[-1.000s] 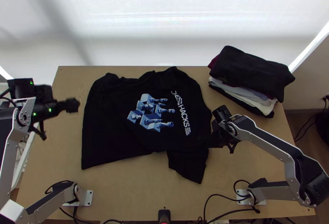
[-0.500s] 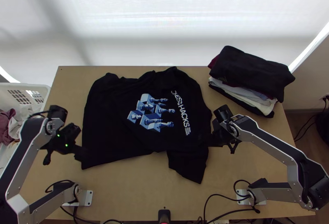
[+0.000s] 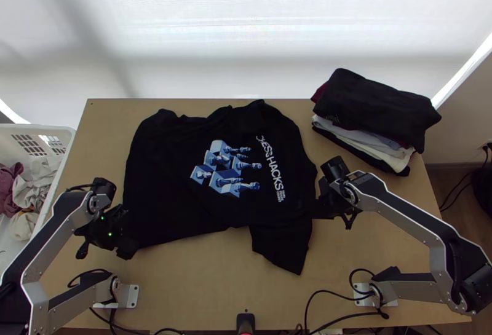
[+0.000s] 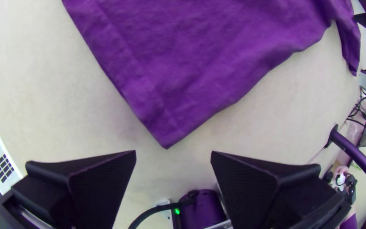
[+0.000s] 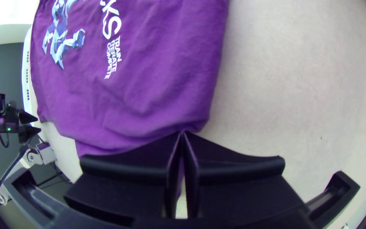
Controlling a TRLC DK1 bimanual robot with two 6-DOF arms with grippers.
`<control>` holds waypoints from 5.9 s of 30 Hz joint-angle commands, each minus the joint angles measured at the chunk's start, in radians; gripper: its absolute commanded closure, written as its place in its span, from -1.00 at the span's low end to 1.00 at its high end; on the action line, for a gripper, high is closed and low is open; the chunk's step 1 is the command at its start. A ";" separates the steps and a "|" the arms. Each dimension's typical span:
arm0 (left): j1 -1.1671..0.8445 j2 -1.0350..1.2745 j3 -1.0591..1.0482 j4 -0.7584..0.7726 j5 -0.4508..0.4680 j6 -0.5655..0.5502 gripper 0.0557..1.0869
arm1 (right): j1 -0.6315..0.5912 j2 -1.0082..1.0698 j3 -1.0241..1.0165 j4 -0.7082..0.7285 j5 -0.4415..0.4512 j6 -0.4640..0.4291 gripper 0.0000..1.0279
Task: Fold the t-shirt
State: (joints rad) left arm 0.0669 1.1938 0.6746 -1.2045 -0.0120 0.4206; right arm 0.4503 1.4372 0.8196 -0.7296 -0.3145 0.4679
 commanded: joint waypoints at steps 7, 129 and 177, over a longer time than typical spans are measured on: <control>0.001 0.067 -0.046 0.083 -0.029 0.009 -0.29 | -0.005 -0.021 -0.008 0.006 0.000 0.018 0.94; 0.042 -0.473 0.086 1.047 -0.164 -0.818 0.93 | -0.167 -0.620 0.029 0.400 0.175 -0.026 0.94; 0.122 0.774 1.059 0.796 -0.065 -0.838 0.93 | -0.262 0.632 1.201 -0.159 0.163 0.060 0.94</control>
State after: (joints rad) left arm 0.1642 1.9244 1.6447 -0.3767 -0.0784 -0.3973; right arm 0.2081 2.0140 1.9293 -0.8452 -0.1734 0.5056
